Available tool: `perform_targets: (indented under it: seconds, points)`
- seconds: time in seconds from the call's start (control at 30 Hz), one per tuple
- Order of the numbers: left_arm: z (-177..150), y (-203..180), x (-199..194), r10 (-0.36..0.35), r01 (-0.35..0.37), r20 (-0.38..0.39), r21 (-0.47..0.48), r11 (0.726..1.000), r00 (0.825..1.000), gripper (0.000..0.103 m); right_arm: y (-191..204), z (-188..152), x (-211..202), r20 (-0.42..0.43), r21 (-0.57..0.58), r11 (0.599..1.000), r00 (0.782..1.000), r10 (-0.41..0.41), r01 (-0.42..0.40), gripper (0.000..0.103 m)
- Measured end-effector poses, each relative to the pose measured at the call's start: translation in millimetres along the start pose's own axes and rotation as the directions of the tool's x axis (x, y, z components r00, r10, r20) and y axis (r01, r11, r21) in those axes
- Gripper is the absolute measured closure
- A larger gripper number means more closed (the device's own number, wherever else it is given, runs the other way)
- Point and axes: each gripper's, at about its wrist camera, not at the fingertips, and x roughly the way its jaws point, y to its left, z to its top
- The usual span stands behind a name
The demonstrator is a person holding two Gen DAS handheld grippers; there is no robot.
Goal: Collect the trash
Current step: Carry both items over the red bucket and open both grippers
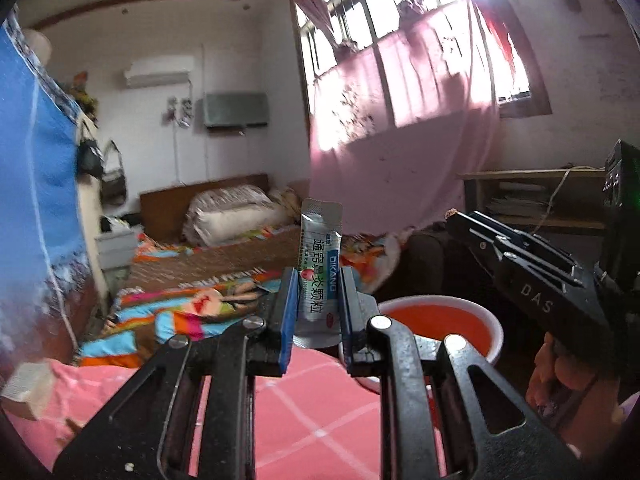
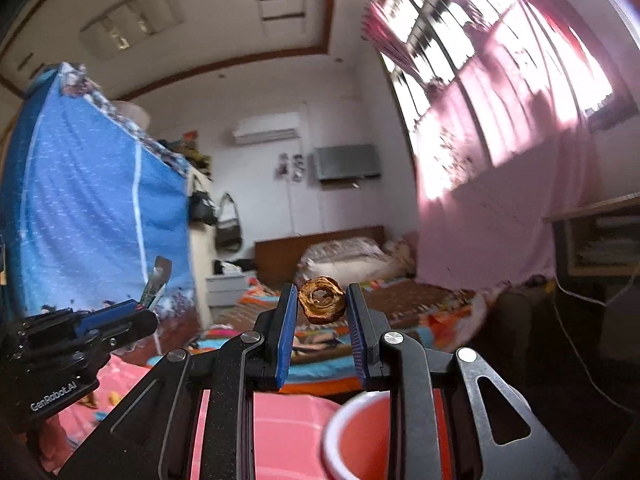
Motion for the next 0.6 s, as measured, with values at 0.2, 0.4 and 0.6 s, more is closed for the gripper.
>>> perform_targets:
  seconds: [0.2, 0.4, 0.6]
  points:
    - [1, -15, 45, -0.114, 0.107, -0.137, -0.06, 0.992, 0.984, 0.077, -26, -9, 14, -0.108, 0.059, 0.995, 0.991, -0.079, 0.086, 0.08]
    - [-9, -37, 88, -0.186, 0.165, -0.302, -0.092, 0.982, 0.935, 0.077, -54, -22, 25, -0.215, 0.139, 0.978, 0.969, -0.122, 0.154, 0.08]
    - [-20, -52, 116, -0.229, 0.193, -0.385, -0.13, 0.973, 0.894, 0.077, -69, -34, 33, -0.306, 0.166, 0.964, 0.94, -0.15, 0.208, 0.079]
